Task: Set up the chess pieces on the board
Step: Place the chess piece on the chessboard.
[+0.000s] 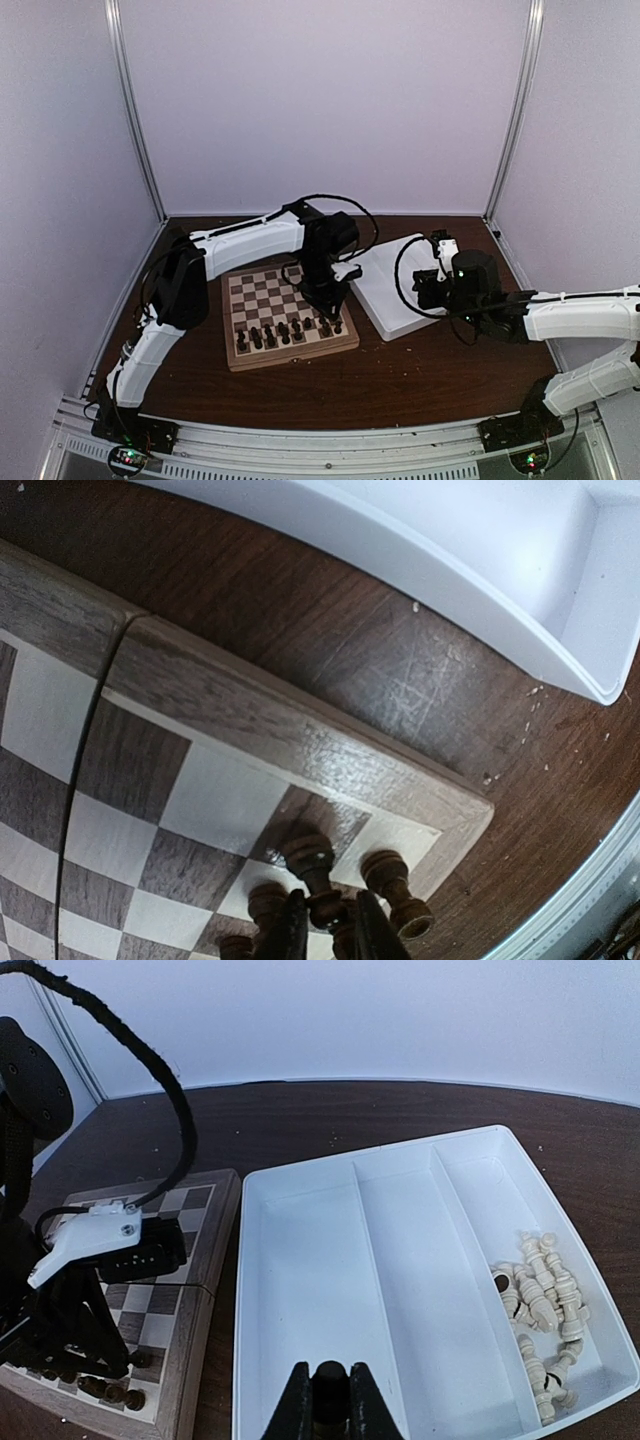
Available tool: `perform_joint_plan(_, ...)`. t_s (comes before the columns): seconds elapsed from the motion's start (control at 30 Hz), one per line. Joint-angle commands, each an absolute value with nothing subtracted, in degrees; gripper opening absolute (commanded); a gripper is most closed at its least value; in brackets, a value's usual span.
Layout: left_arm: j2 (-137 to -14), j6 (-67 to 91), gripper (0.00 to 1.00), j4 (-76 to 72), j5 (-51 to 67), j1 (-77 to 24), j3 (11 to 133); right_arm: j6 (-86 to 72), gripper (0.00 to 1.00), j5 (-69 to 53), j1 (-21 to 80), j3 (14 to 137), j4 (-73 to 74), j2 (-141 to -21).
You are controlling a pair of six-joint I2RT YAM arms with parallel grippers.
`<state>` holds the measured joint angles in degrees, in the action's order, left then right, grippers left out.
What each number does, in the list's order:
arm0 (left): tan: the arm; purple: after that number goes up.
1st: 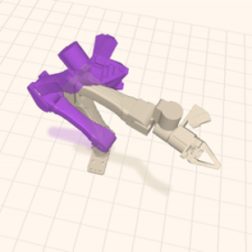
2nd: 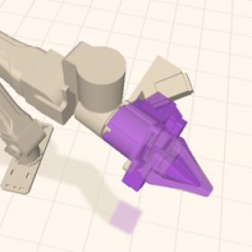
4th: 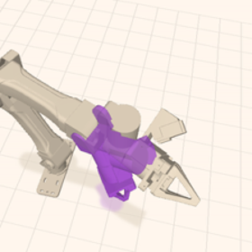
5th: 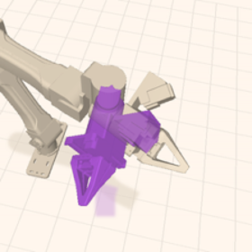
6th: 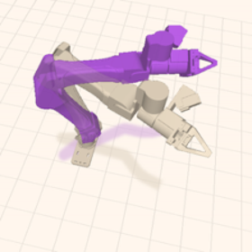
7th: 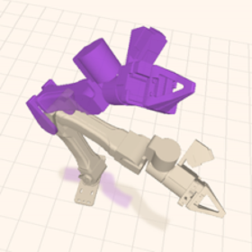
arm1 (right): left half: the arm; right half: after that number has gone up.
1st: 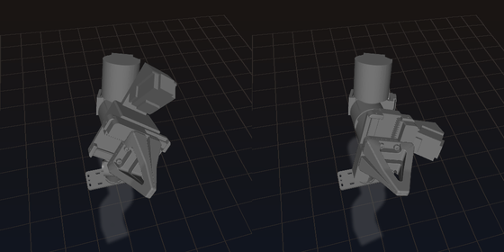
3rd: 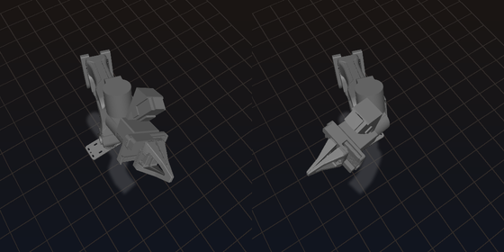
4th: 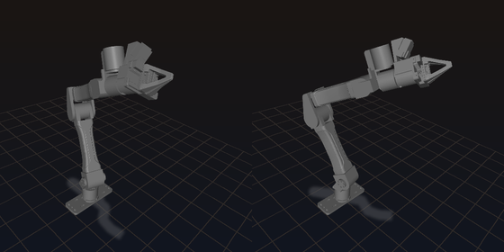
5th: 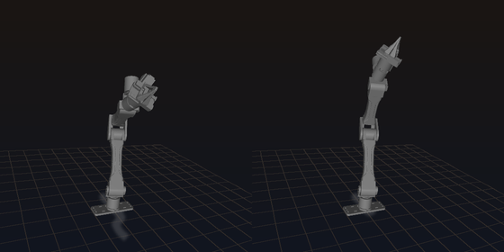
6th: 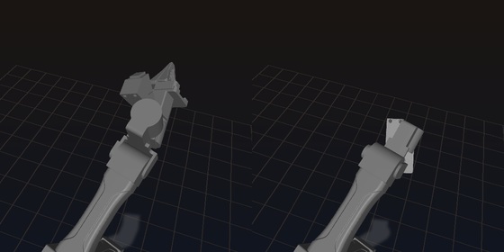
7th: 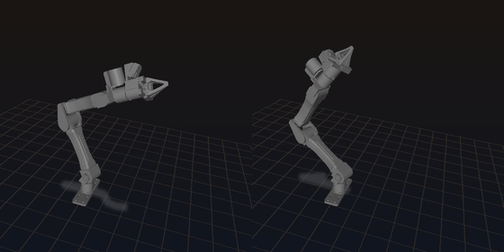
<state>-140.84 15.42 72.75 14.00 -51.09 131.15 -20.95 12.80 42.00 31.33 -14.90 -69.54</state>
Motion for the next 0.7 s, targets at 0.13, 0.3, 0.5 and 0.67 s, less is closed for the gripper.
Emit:
perform_joint_plan(0.13, -141.33, 15.41, 0.21, 74.10, 14.24, -50.63, 133.85, -21.27, 0.03, 13.33, 41.65, 32.04, -15.30, -70.00)
perform_joint_plan(0.3, -141.23, 15.41, 0.19, 74.03, 14.91, -50.66, 134.20, -21.30, 0.03, 13.15, 41.52, 32.20, -15.25, -70.31)
perform_joint_plan(0.5, -141.48, 15.30, 0.11, 73.92, 15.14, -50.62, 134.04, -21.45, 0.02, 13.14, 41.57, 32.25, -15.24, -70.33)
perform_joint_plan(0.67, -141.67, 15.45, 0.12, 73.93, 15.47, -50.62, 133.95, -21.45, 0.02, 13.18, 41.53, 32.16, -15.29, -70.13)
